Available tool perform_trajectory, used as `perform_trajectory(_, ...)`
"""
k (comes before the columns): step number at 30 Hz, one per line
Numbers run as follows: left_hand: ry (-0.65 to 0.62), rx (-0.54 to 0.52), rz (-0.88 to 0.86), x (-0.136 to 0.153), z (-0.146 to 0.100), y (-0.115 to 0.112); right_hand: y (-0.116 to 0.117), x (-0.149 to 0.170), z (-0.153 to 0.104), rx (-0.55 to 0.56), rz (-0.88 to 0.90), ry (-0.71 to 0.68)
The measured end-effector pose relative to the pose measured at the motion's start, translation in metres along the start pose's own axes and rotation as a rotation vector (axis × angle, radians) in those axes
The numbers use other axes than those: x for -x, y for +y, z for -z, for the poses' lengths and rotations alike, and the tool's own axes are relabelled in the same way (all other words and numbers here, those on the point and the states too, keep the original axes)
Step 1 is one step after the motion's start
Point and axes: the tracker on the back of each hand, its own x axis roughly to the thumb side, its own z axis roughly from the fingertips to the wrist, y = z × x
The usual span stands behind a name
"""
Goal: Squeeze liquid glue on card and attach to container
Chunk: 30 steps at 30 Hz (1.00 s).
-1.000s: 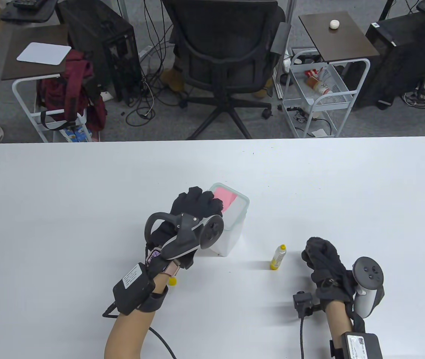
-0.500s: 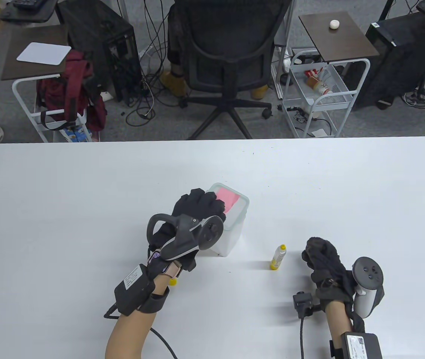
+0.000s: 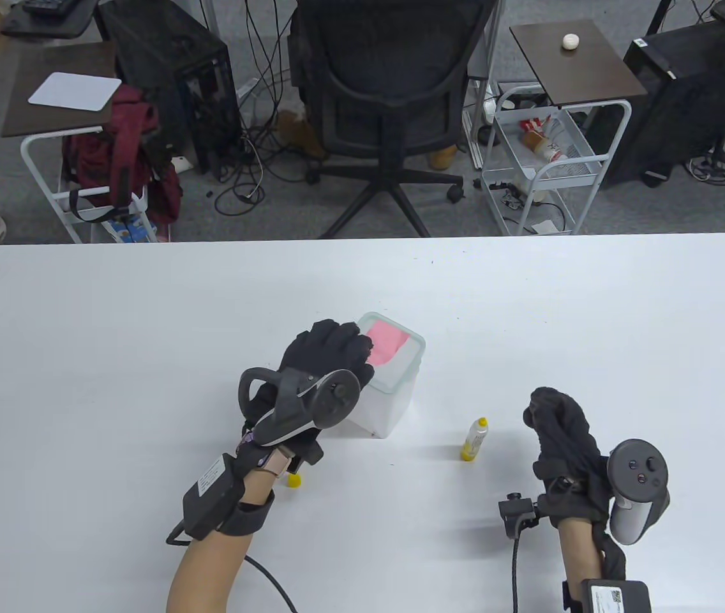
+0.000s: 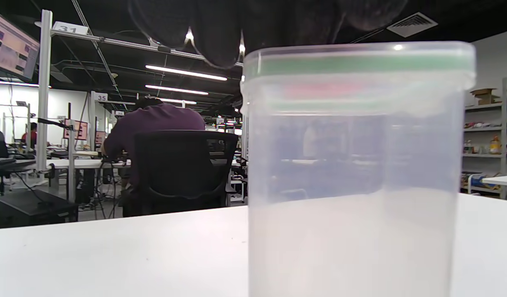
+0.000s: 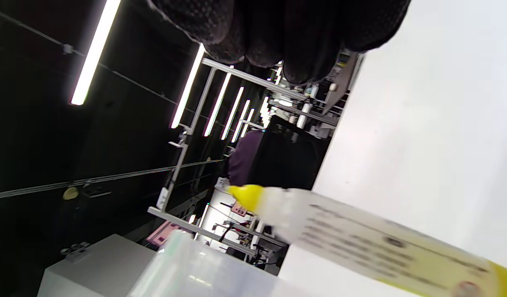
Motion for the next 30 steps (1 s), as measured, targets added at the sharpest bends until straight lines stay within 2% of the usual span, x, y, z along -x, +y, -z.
perform_trajectory(3,-0.039,0.006,-0.034,0.002,-0.002,-0.006,0.011,-0.041,0.003,-0.052,-0.031,-0.123)
perform_trajectory(7,-0.057,-0.015,-0.019,0.000,-0.002,-0.007,0.047,-0.100,0.011,-0.195,-0.144,-0.309)
perform_trajectory(12,-0.064,-0.035,-0.004,-0.004,-0.001,-0.007,0.103,-0.141,0.031,-0.259,-0.476,-0.517)
perform_trajectory(15,-0.072,-0.040,-0.004,-0.005,-0.001,-0.007,0.138,-0.146,0.050,-0.306,-0.730,-0.528)
perform_trajectory(19,-0.076,-0.045,-0.012,-0.005,-0.001,-0.007,0.162,-0.136,0.063,-0.387,-0.898,-0.553)
perform_trajectory(21,-0.078,-0.050,-0.009,-0.006,-0.001,-0.006,0.168,-0.131,0.061,-0.432,-0.964,-0.562)
perform_trajectory(22,-0.073,-0.060,-0.006,-0.006,0.000,-0.006,0.167,-0.131,0.058,-0.383,-0.978,-0.589)
perform_trajectory(30,-0.083,-0.054,-0.085,-0.003,0.001,-0.009,0.169,-0.131,0.057,-0.390,-1.002,-0.619)
